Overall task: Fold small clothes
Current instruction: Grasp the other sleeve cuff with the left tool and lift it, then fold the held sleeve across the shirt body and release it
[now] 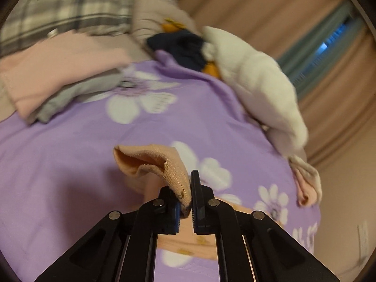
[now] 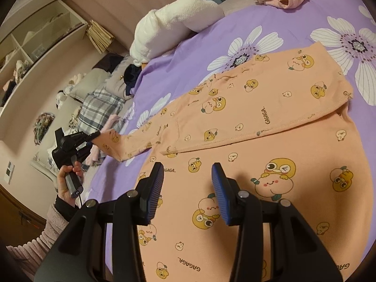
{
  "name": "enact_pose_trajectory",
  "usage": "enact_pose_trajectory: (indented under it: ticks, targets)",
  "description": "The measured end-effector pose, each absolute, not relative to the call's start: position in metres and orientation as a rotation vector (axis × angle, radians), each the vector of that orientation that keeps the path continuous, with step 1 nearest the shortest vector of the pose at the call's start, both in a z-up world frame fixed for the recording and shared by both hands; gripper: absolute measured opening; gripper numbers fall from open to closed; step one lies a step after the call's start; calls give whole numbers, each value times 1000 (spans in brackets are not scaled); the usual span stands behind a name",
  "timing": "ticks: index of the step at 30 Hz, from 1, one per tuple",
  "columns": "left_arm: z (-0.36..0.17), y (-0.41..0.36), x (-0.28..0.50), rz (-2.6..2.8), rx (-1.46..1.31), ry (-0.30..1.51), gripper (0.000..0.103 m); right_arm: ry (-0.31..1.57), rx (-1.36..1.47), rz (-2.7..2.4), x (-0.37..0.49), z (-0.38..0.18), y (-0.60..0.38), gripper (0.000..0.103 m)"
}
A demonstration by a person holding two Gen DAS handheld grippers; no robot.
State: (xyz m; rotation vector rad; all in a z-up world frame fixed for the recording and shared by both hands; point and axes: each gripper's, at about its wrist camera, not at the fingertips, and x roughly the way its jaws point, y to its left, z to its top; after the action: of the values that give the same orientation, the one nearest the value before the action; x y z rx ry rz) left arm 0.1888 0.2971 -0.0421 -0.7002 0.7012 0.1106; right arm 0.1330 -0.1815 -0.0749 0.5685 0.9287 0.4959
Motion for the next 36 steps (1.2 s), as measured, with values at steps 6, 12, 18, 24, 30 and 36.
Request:
enact_pose_trajectory:
  ticks: [6,12,18,24,30,36]
  targets:
    - [-15,209,206,0,-549,713,5,881,610,504,130,-69,-199,43]
    - [-2,116,220,-77,-375,723,5,834,682,497,124,-68,-222,43]
    - [-31,23,226,-174,-257,815,5,807,734,477,115,-70,-245,43]
    - [-80,-44,226,-249,-149,957,5,802,747,441,107,-71,-265,44]
    - [-103,-71,218,-340,-102,1083,44,799,765,407,103,-71,-283,52]
    - [-97,-72,191,-398,5,1049,82,818,796,397,109,-73,-287,55]
